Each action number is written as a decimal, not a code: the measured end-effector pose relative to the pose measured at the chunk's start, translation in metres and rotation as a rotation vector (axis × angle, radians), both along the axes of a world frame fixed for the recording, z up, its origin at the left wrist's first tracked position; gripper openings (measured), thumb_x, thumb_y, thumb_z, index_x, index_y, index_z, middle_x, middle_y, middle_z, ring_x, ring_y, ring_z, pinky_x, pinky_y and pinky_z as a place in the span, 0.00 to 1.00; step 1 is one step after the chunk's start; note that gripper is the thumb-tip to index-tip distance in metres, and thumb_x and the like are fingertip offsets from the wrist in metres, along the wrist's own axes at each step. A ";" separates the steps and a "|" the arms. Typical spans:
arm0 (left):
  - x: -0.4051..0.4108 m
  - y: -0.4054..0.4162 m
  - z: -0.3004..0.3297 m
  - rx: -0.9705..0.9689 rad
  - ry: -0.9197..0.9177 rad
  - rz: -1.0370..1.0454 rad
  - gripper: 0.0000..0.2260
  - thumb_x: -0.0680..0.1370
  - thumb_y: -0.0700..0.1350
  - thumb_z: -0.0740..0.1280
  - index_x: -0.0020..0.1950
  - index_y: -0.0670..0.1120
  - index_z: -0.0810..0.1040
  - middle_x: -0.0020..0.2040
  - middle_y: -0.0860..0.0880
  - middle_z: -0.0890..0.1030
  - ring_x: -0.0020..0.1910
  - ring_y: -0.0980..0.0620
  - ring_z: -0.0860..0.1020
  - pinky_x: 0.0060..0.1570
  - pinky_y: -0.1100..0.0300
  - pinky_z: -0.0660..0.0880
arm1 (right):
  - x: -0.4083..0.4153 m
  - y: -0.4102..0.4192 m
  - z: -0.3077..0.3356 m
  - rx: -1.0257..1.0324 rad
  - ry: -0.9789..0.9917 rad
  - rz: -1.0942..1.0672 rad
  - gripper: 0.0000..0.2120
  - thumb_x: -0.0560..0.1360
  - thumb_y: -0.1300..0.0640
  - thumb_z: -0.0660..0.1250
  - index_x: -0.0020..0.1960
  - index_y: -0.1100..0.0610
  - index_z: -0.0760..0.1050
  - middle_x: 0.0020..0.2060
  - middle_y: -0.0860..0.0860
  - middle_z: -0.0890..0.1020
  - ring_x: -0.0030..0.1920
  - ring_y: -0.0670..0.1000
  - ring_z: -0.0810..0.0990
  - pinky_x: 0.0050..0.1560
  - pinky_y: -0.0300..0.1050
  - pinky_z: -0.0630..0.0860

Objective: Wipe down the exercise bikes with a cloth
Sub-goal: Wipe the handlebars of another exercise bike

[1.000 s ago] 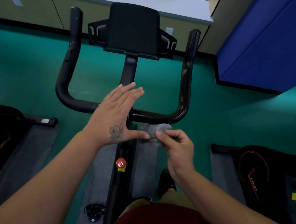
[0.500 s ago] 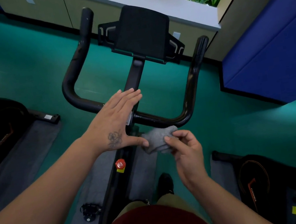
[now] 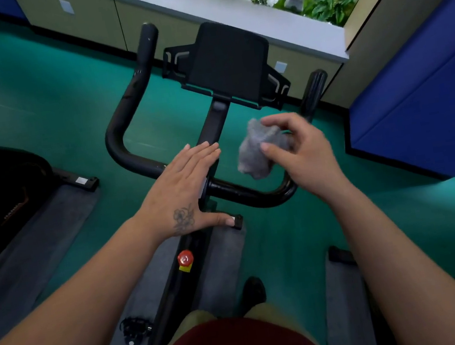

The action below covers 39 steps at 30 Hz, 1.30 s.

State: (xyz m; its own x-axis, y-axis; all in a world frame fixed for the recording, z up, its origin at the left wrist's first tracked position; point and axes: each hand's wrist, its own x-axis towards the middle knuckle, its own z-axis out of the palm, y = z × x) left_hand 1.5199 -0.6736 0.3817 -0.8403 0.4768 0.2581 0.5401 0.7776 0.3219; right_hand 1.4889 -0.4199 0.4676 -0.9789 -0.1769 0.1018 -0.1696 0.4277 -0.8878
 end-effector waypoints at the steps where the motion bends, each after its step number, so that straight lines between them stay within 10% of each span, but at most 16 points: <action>1: 0.000 0.001 0.000 -0.001 0.005 0.009 0.60 0.69 0.83 0.64 0.85 0.39 0.59 0.85 0.46 0.62 0.86 0.49 0.57 0.85 0.44 0.54 | -0.009 -0.005 -0.001 0.131 -0.007 0.067 0.17 0.77 0.66 0.75 0.61 0.49 0.79 0.54 0.41 0.82 0.52 0.38 0.81 0.56 0.38 0.76; 6: 0.001 0.003 -0.003 0.008 0.009 0.044 0.61 0.69 0.84 0.63 0.84 0.38 0.60 0.84 0.44 0.64 0.86 0.47 0.58 0.84 0.42 0.55 | -0.031 -0.030 -0.020 0.438 -0.107 0.325 0.18 0.73 0.61 0.78 0.55 0.42 0.79 0.51 0.40 0.84 0.56 0.43 0.82 0.61 0.43 0.76; 32: 0.009 0.036 0.014 0.119 -0.026 0.126 0.41 0.76 0.76 0.66 0.73 0.43 0.75 0.74 0.47 0.77 0.83 0.52 0.65 0.86 0.45 0.44 | -0.042 0.022 -0.034 0.568 -0.183 0.538 0.15 0.79 0.58 0.72 0.57 0.41 0.72 0.38 0.45 0.78 0.39 0.47 0.75 0.48 0.54 0.74; 39: 0.001 0.075 0.024 0.255 -0.285 0.104 0.23 0.81 0.70 0.63 0.58 0.51 0.76 0.54 0.56 0.84 0.73 0.50 0.77 0.85 0.48 0.55 | -0.045 0.045 -0.025 0.532 -0.201 0.513 0.22 0.75 0.54 0.77 0.57 0.37 0.68 0.50 0.39 0.85 0.60 0.51 0.75 0.68 0.54 0.65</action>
State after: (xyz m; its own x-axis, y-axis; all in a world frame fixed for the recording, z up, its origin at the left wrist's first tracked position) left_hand 1.5208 -0.5985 0.4060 -0.9357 0.3362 0.1070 0.3240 0.6989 0.6376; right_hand 1.4442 -0.3747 0.4429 -0.7514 -0.5898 -0.2959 -0.3196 0.7176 -0.6188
